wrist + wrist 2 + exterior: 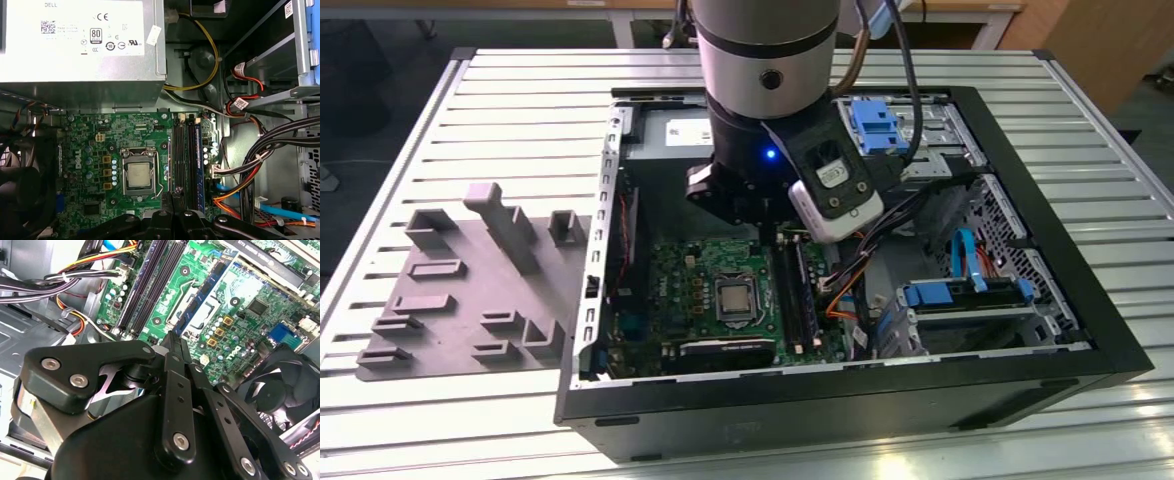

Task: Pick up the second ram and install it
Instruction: 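Insert the second ram into the second slot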

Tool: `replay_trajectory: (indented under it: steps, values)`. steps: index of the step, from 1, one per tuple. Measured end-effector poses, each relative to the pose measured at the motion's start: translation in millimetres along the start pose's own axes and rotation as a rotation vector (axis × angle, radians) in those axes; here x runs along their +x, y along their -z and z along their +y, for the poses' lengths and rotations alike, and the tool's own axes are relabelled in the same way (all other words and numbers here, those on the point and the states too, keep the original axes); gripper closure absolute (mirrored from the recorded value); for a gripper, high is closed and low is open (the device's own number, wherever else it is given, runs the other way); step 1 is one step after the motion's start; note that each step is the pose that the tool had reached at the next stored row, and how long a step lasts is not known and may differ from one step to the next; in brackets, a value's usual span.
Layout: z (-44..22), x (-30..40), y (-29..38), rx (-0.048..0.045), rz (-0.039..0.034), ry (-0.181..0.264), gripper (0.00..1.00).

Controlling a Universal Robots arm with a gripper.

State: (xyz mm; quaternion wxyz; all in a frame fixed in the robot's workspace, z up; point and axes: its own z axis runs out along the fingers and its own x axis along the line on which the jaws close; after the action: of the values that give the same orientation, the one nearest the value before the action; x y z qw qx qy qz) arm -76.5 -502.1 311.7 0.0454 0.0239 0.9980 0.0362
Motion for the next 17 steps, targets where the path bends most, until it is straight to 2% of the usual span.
replay_trajectory:
  steps: [17]
  values:
    - [-0.3, -0.9, -5.0, 0.0001, 0.0001, 0.000, 0.89]
